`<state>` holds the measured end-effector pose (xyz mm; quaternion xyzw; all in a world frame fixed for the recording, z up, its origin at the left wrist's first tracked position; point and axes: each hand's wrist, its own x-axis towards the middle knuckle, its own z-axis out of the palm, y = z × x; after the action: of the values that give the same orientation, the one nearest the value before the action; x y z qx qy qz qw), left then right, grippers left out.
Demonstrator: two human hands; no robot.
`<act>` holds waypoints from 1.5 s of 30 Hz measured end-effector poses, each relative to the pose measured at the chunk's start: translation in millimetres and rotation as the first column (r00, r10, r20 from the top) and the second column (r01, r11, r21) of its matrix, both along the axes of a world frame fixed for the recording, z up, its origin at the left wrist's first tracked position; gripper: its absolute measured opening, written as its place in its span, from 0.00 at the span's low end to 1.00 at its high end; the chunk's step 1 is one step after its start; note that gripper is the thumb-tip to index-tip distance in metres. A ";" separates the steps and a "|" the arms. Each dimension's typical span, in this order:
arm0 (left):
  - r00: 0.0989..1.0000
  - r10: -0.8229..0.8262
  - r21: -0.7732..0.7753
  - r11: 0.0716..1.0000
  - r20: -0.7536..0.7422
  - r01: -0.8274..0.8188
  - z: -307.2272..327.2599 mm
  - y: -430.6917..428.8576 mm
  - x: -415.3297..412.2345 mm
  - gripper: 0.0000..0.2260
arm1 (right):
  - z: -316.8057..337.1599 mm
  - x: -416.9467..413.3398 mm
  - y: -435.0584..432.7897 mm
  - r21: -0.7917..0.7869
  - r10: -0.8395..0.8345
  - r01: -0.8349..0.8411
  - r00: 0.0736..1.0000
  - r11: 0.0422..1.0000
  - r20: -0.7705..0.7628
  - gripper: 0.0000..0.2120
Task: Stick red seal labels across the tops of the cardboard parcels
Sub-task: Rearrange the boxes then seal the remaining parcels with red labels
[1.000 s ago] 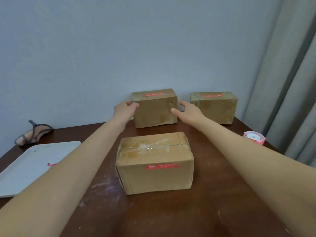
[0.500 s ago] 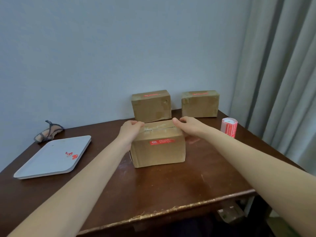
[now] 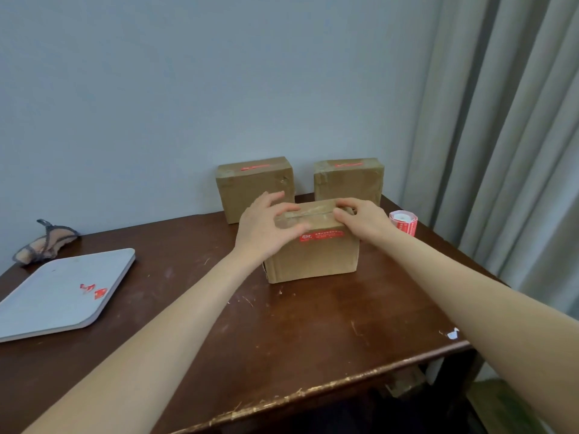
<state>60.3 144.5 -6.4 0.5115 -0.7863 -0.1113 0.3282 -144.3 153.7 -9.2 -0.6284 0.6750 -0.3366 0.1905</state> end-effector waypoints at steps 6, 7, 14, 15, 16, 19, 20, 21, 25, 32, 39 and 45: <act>0.993 -0.079 0.073 0.995 0.087 0.073 -5.7 -9.2 6.3 0.19 | -2.2 -0.1 -4.1 -0.001 0.021 -0.021 0.998 1.000 0.060 0.20; 0.993 -0.082 0.082 0.994 0.089 0.075 -2.7 -11.2 7.7 0.18 | -1.3 -0.8 -3.6 0.006 0.023 -0.024 0.996 1.000 0.085 0.21; 0.990 -0.120 0.226 0.969 0.077 0.100 32.6 -21.2 11.7 0.13 | 11.6 -10.3 1.5 0.050 0.082 -0.096 0.969 0.994 0.231 0.26; 0.986 -0.144 0.247 0.961 0.078 0.121 35.5 -22.3 12.1 0.12 | 10.9 -12.3 1.0 0.046 0.088 -0.101 0.970 0.994 0.228 0.24; 0.982 -0.167 0.262 0.955 0.084 0.140 37.2 -23.0 12.8 0.11 | 9.9 -14.5 1.1 0.042 0.097 -0.110 0.968 0.993 0.233 0.23; 0.972 -0.206 0.266 0.949 0.113 0.170 37.9 -24.7 14.0 0.11 | 6.0 -20.1 0.2 0.043 0.118 -0.134 0.958 0.990 0.260 0.19; 0.973 -0.201 0.251 0.954 0.116 0.167 37.4 -24.7 14.5 0.12 | 5.4 -21.5 -0.1 0.045 0.119 -0.135 0.958 0.990 0.259 0.17; 0.977 -0.185 0.231 0.960 0.110 0.156 36.3 -24.4 14.7 0.12 | 5.1 -22.5 -0.7 0.047 0.120 -0.136 0.960 0.990 0.253 0.15; 0.995 -0.095 0.134 0.987 0.015 0.092 26.6 -24.1 12.7 0.11 | 5.9 -22.9 -3.0 0.046 0.111 -0.120 0.978 0.992 0.177 0.11; 0.999 0.009 0.106 0.994 -0.038 -0.005 4.8 -25.1 3.1 0.16 | -0.8 -12.9 -7.6 -0.029 0.047 -0.046 0.997 0.999 0.067 0.18; 0.984 0.041 0.116 0.993 -0.175 -0.021 5.6 -25.3 -3.5 0.08 | -2.9 -11.9 -8.8 -0.050 0.034 -0.034 0.999 0.998 0.001 0.15; 0.967 0.055 0.112 0.993 -0.249 -0.027 1.9 -24.7 -8.0 0.08 | -6.2 -10.2 -6.2 -0.084 -0.009 0.010 1.000 0.996 0.004 0.15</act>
<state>52.3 119.8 -4.5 0.5264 -0.7203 -0.2110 0.3995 -154.6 147.5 -15.4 -0.6319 0.6630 -0.3666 0.1636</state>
